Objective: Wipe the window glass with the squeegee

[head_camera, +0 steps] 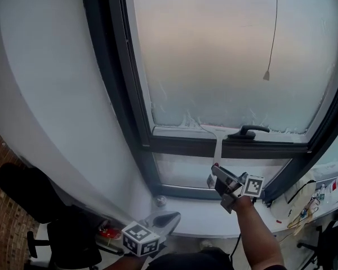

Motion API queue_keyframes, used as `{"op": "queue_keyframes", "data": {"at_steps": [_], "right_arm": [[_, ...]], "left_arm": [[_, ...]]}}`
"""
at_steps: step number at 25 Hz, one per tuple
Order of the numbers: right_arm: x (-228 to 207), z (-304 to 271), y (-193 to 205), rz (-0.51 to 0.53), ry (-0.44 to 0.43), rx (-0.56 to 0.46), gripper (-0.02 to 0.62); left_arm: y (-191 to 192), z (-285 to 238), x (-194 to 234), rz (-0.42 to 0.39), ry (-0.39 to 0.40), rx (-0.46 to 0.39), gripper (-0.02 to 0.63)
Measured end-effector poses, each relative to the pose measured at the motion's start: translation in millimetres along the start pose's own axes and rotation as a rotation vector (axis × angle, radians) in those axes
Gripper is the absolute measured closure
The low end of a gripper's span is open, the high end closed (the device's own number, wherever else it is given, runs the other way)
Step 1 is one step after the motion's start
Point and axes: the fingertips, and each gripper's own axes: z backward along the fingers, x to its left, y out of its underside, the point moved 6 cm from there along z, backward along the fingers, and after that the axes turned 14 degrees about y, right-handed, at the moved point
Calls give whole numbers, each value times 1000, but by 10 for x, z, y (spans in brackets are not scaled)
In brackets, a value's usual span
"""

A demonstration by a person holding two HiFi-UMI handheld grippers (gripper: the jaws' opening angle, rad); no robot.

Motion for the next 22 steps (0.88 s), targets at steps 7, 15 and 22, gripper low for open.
{"op": "queue_keyframes", "data": {"at_steps": [7, 15, 22], "right_arm": [[452, 308, -141, 63, -20, -70, 509], [720, 710, -901, 202, -30, -151, 509], [924, 1051, -1821, 334, -80, -218, 509]], "left_arm": [[40, -11, -38, -11, 67, 2, 606], [-77, -241, -138, -36, 81, -20, 606], [-233, -617, -212, -49, 32, -74, 606]]}}
